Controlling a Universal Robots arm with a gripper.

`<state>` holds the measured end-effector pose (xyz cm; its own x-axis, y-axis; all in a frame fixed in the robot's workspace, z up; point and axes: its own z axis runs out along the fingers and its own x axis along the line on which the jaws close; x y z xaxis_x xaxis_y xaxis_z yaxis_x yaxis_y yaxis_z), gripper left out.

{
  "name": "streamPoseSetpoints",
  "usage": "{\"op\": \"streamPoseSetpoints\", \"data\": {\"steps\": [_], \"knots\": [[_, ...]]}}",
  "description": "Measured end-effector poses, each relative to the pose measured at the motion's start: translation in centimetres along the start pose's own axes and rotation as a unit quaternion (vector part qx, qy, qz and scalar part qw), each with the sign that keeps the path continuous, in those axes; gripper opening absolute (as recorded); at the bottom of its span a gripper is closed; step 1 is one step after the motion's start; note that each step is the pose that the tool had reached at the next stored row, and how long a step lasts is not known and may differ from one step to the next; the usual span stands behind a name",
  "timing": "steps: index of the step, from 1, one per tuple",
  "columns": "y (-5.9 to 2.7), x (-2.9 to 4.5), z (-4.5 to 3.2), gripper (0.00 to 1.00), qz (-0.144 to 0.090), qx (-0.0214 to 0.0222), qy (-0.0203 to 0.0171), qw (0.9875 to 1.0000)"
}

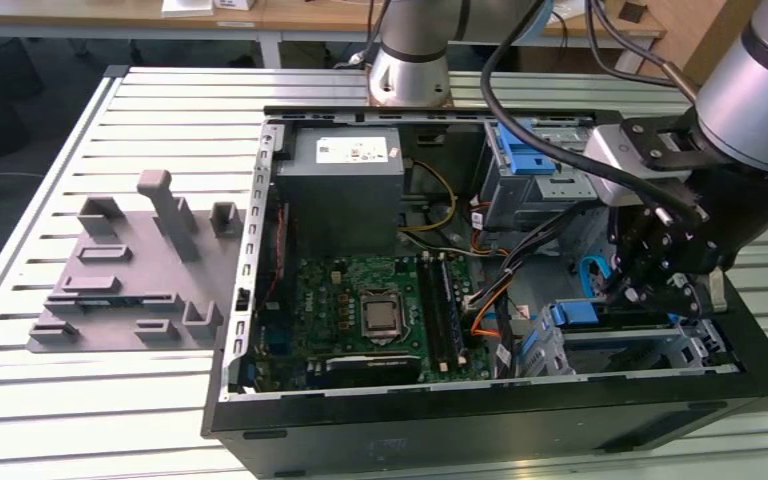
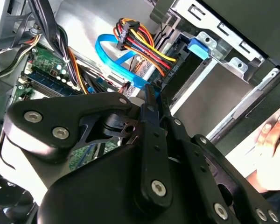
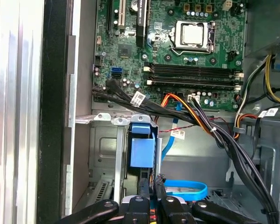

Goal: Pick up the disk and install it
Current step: 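Insert the second disk wire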

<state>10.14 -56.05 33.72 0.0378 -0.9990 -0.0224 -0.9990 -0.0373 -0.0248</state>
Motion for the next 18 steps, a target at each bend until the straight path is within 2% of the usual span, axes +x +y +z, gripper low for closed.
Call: {"op": "streamPoseSetpoints", "data": {"steps": [6, 11, 18], "knots": [[-0.01, 0.03, 0.17, 0.16, -0.011, 0.0009, -0.0001, 0.9999], [0.0, 0.12, 0.33, 0.16, -0.012, 0.0027, -0.0001, 0.9999], [0.01, 0.21, 0.51, 0.16, -0.01, 0.003, 0.0, 0.9999]]}}
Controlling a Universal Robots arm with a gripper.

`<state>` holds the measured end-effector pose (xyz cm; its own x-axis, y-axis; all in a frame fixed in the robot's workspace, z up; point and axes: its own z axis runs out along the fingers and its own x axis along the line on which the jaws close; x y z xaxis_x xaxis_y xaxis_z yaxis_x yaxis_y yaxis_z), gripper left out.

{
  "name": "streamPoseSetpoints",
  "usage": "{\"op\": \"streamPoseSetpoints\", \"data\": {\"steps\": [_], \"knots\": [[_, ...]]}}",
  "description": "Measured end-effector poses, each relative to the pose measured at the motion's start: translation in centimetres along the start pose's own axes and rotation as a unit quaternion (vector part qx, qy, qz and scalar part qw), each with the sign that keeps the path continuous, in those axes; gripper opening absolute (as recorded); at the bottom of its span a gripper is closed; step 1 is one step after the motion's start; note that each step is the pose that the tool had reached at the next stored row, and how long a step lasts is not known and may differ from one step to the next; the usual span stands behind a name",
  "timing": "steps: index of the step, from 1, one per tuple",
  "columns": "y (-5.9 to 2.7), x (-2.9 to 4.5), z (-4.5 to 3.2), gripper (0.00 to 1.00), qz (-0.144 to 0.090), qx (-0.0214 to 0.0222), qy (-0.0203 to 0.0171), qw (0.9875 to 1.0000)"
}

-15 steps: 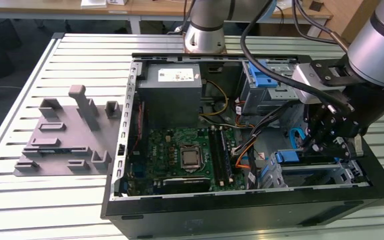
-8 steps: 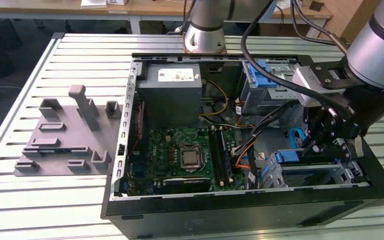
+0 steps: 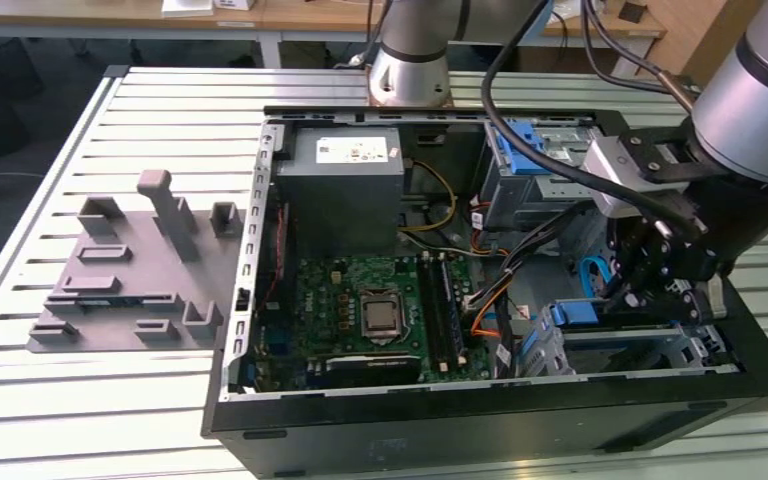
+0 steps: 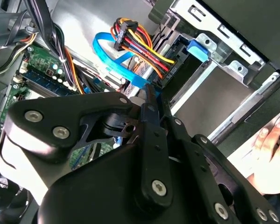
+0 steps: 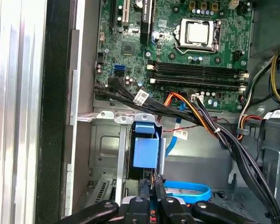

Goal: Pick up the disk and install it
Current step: 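Insert the second disk wire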

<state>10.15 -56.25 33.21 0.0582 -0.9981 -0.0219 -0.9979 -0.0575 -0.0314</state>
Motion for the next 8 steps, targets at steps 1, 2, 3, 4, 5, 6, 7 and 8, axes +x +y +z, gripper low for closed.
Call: {"op": "streamPoseSetpoints", "data": {"steps": [1, 2, 3, 4, 5, 6, 7, 8], "knots": [[-0.01, 0.01, 0.03, 0.16, 0.001, 0.0, 0.0, 1.0], [-0.02, 0.02, 0.06, 0.16, 0.001, 0.0, 0.0, 1.0], [-0.03, 0.04, 0.11, 0.16, 0.001, 0.0, -0.0002, 1.0], [-0.06, 0.08, 0.17, 0.16, 0.001, 0.0, -0.0004, 1.0], [-0.1, 0.11, 0.22, 0.16, 0.001, 0.0, -0.0006, 1.0], [-0.1, 0.11, 0.24, 0.16, 0.001, 0.0, -0.0005, 1.0], [-0.11, 0.12, 0.23, 0.16, 0.001, 0.0, -0.0004, 1.0], [-0.13, 0.12, 0.24, 0.16, 0.001, 0.0, -0.0004, 1.0]]}}
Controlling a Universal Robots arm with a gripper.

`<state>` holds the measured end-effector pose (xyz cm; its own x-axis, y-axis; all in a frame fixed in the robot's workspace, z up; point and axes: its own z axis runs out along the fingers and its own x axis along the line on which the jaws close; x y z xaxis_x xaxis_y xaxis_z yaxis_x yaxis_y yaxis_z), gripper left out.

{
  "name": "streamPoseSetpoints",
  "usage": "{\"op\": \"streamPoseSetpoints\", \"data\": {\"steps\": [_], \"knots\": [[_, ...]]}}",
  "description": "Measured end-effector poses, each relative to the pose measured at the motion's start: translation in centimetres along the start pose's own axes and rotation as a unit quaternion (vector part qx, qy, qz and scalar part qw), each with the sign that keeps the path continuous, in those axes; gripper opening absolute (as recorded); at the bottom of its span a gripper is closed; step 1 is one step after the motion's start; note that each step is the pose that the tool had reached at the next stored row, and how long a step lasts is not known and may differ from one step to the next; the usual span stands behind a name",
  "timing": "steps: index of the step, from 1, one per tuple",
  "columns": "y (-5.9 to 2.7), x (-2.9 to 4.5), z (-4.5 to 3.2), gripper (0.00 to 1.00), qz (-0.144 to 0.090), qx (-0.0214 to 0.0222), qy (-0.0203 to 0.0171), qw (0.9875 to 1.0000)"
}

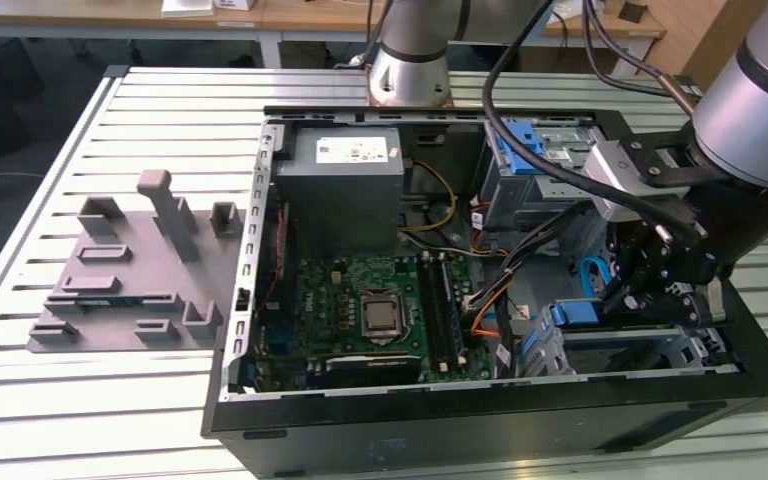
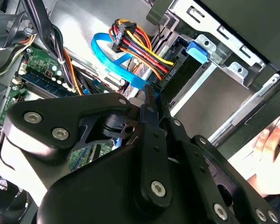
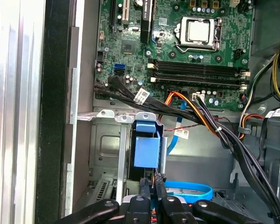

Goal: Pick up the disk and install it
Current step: 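Insert the second disk wire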

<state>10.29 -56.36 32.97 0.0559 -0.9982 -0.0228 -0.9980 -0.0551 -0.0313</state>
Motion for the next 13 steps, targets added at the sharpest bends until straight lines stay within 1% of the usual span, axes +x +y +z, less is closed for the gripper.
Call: {"op": "streamPoseSetpoints", "data": {"steps": [4, 5, 6, 13], "knots": [[-0.01, 0.01, 0.0, 0.17, 0.0, 0.0, -0.0001, 1.0], [-0.01, 0.02, -0.03, 0.24, 0.0, 0.0, -0.0002, 1.0], [-0.02, 0.02, -0.08, 0.24, 0.0, 0.0, -0.0002, 1.0], [-0.04, -0.01, -0.96, 0.24, 0.0, 0.0, -0.0002, 1.0]]}}
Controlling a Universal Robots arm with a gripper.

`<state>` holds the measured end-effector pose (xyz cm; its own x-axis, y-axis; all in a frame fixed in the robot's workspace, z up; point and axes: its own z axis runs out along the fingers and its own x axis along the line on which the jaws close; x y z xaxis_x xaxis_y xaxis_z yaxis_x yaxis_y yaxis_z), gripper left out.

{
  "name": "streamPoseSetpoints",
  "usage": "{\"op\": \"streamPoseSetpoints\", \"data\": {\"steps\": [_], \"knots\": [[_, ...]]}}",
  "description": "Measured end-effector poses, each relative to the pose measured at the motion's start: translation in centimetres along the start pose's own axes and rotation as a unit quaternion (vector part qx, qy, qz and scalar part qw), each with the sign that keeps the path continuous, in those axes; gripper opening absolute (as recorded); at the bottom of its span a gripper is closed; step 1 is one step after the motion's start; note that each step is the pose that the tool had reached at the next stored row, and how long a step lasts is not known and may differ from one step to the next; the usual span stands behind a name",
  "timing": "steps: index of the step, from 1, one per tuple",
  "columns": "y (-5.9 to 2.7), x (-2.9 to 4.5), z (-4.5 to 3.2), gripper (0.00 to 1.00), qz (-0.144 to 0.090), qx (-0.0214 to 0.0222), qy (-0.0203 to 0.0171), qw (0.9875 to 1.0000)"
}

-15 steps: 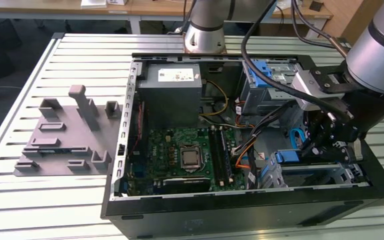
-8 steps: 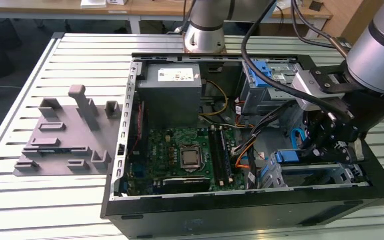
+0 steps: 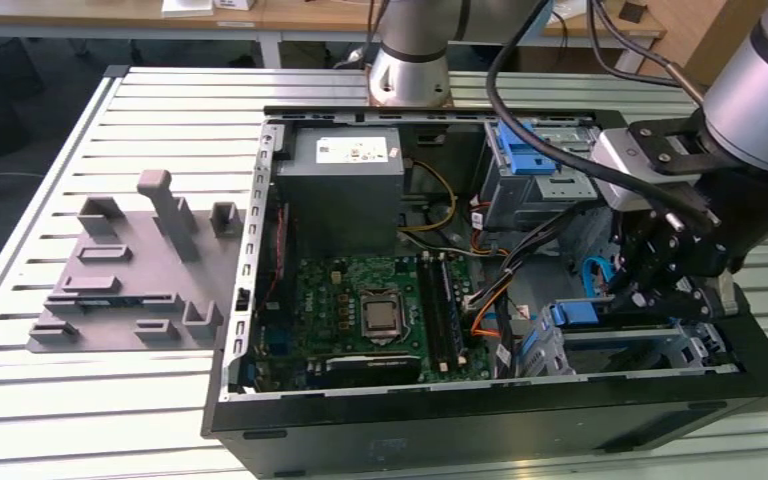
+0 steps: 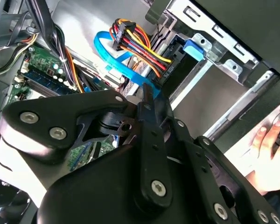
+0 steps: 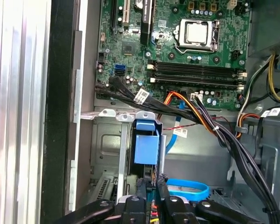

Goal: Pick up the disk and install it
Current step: 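Insert the second disk wire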

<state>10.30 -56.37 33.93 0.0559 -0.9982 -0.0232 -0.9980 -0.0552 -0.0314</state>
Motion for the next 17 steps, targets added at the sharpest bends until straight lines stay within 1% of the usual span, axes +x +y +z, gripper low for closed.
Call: {"op": "streamPoseSetpoints", "data": {"steps": [3, 5, 14, 17], "knots": [[-0.01, -0.01, -0.44, 0.22, 0.0, 0.0, 0.0, 1.0], [-0.02, -0.02, -0.68, 0.11, 0.0, 0.0, 0.0, 1.0], [-0.04, -0.03, -1.35, 0.11, 0.0, -0.0001, 0.0, 1.0], [-0.04, -0.03, -1.39, 0.11, 0.0, -0.0001, -0.0001, 1.0]]}}
